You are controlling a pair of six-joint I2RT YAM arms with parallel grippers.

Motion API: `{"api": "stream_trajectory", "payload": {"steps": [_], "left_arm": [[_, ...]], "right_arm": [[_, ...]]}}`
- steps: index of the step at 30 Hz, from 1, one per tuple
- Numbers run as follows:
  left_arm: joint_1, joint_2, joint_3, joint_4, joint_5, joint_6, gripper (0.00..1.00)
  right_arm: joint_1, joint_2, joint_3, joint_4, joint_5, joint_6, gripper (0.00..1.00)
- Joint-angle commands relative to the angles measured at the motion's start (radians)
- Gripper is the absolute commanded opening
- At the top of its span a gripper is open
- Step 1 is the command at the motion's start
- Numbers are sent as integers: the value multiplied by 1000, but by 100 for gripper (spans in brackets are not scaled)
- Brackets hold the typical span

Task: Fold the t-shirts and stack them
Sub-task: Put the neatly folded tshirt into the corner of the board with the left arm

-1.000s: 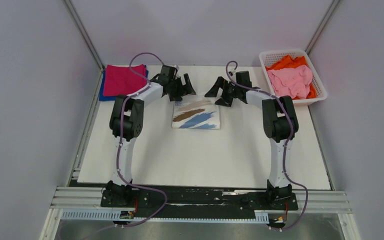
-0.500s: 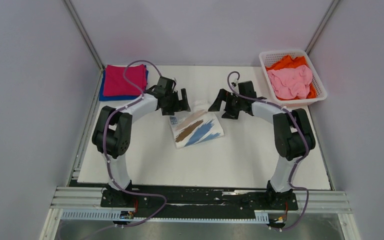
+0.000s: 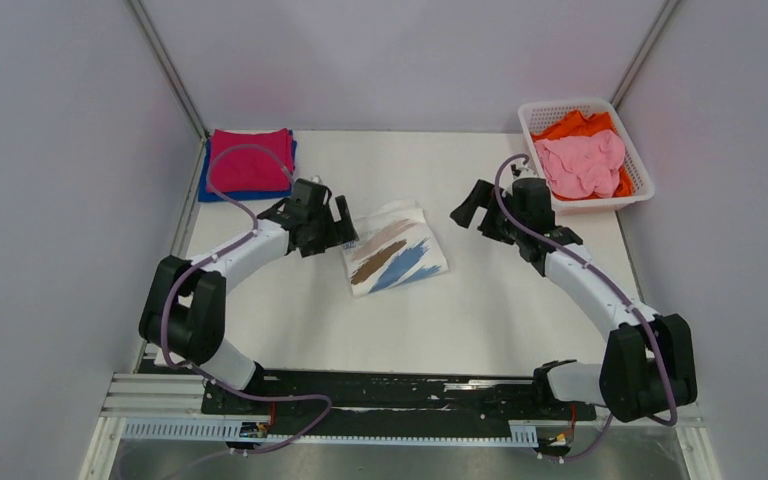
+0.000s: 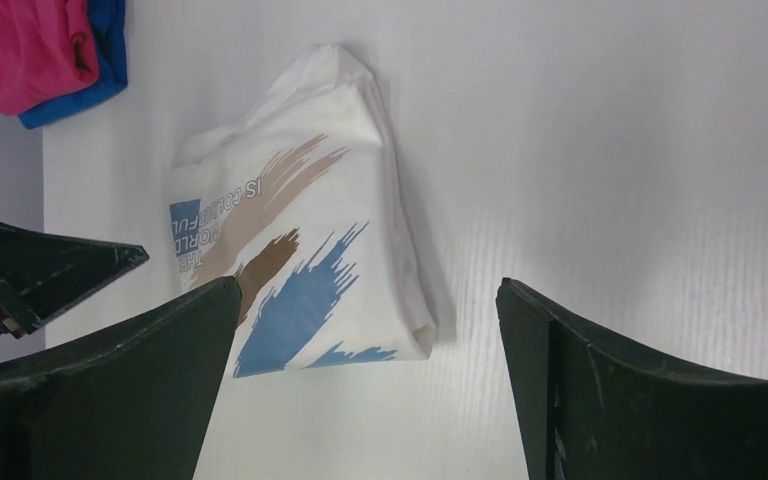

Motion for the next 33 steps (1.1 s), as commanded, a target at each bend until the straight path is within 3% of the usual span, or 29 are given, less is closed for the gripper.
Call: {"api": "stream_trajectory", "payload": {"steps": [1, 8, 16, 18, 22, 24, 25, 29, 33], "left_arm": [[-6, -15, -98, 64, 1, -113, 100], [-7, 60, -142, 128, 19, -178, 85], [-28, 210, -86, 180, 82, -189, 66], [-39, 247, -60, 176, 81, -185, 56], [-52, 319, 19, 124, 51, -156, 24], [-52, 360, 87, 54, -44, -116, 3], [-52, 370, 145, 23, -93, -77, 1], [-52, 428, 360, -190, -326, 74, 0], [-45, 488, 527, -244, -500, 239, 0]], "right_arm": [[-4, -81, -44, -19, 132, -19, 100], [-5, -81, -66, -35, 163, -24, 100], [-8, -48, -66, -27, 179, -21, 100], [-7, -45, -65, -27, 186, -24, 100], [-12, -43, -70, -19, 198, -29, 100], [-17, -43, -74, -16, 225, -35, 100], [-17, -44, -77, -11, 235, -40, 100], [-19, -42, -93, 27, 252, -55, 100], [-19, -47, -127, 95, 289, -56, 100]]}}
